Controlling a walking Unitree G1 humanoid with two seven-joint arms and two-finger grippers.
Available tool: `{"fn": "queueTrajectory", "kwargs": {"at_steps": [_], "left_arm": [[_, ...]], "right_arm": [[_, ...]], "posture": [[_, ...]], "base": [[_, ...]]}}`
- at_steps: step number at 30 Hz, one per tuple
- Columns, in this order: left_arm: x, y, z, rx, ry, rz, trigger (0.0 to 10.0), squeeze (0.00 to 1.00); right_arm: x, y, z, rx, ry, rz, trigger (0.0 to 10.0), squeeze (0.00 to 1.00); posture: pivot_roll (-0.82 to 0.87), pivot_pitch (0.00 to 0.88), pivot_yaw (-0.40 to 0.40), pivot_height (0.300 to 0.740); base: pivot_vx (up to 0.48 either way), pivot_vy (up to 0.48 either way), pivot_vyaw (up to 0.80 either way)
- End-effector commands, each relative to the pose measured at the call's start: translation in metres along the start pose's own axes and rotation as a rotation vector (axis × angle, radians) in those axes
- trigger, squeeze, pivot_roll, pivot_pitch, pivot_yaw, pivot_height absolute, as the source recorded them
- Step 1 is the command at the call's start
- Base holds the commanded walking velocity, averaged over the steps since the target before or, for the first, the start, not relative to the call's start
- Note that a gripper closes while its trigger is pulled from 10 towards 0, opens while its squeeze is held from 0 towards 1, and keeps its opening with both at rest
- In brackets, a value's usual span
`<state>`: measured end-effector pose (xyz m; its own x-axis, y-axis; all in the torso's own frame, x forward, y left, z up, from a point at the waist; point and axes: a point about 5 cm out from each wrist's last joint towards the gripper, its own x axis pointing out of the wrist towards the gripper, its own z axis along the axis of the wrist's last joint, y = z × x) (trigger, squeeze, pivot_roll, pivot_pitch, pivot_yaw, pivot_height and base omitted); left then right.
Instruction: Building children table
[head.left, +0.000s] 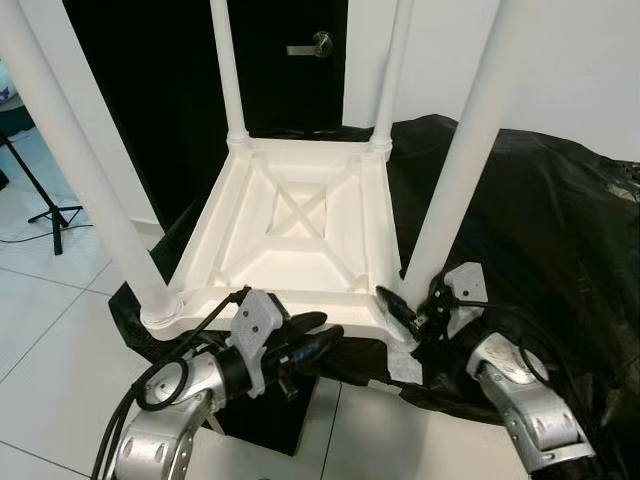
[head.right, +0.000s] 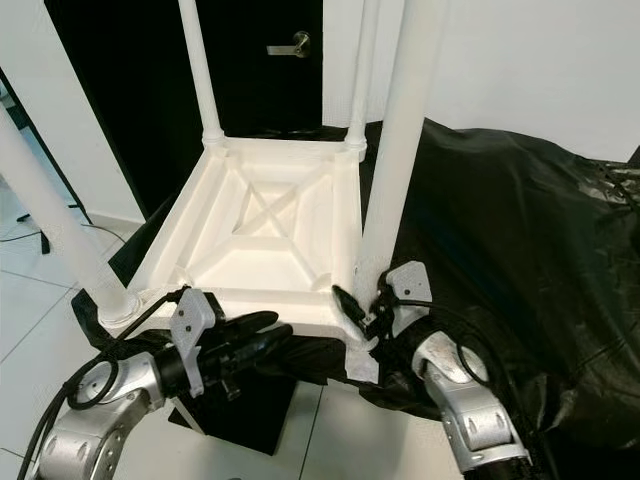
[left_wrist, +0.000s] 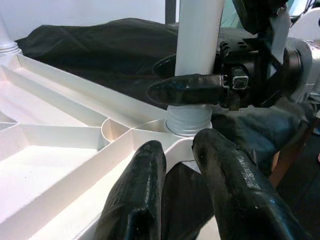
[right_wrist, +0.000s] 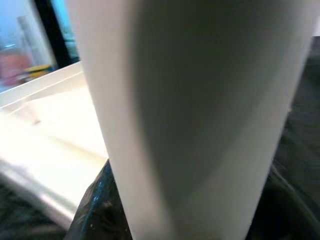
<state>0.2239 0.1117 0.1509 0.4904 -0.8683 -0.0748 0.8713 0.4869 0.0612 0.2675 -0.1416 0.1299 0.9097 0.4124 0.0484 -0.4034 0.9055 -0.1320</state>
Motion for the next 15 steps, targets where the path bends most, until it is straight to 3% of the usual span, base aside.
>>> {"fn": "queueTrajectory", "kwargs": {"at_steps": [1, 3, 6, 12, 13, 15], "left_arm": [[0.002, 0.001, -0.002, -0.019, 0.008, 0.029, 10.0, 0.00], [0.004, 0.001, -0.002, -0.029, 0.002, 0.032, 10.0, 0.00], [0.009, -0.001, -0.002, -0.022, -0.004, 0.034, 10.0, 0.00], [0.012, -0.003, -0.002, -0.020, -0.003, 0.034, 10.0, 0.00], [0.014, -0.003, -0.002, -0.016, -0.002, 0.036, 10.0, 0.00], [0.014, -0.003, -0.002, -0.016, -0.002, 0.036, 10.0, 0.00]], "right_arm": [[-0.008, -0.013, -0.011, -0.034, 0.072, -0.149, 0.0, 0.00], [-0.009, -0.012, -0.012, -0.022, 0.079, -0.202, 0.0, 0.00], [-0.009, -0.005, -0.018, 0.001, 0.110, -0.379, 0.0, 0.00], [-0.006, 0.001, -0.018, 0.015, 0.111, -0.463, 0.0, 0.00], [-0.005, 0.003, -0.017, 0.024, 0.104, -0.481, 4.7, 0.00], [-0.005, 0.003, -0.017, 0.024, 0.104, -0.481, 4.7, 0.00]], "posture": [[0.00, 0.000, 0.023, 0.740], [0.00, 0.000, 0.023, 0.740], [-0.01, 0.000, 0.026, 0.740], [-0.01, 0.000, 0.025, 0.740], [-0.01, 0.000, 0.023, 0.740], [-0.01, 0.000, 0.023, 0.740]], "base": [[0.000, 0.000, 0.00], [0.000, 0.000, 0.00], [0.000, 0.000, 0.00], [0.000, 0.000, 0.00], [0.000, 0.000, 0.00], [0.000, 0.000, 0.00]]}}
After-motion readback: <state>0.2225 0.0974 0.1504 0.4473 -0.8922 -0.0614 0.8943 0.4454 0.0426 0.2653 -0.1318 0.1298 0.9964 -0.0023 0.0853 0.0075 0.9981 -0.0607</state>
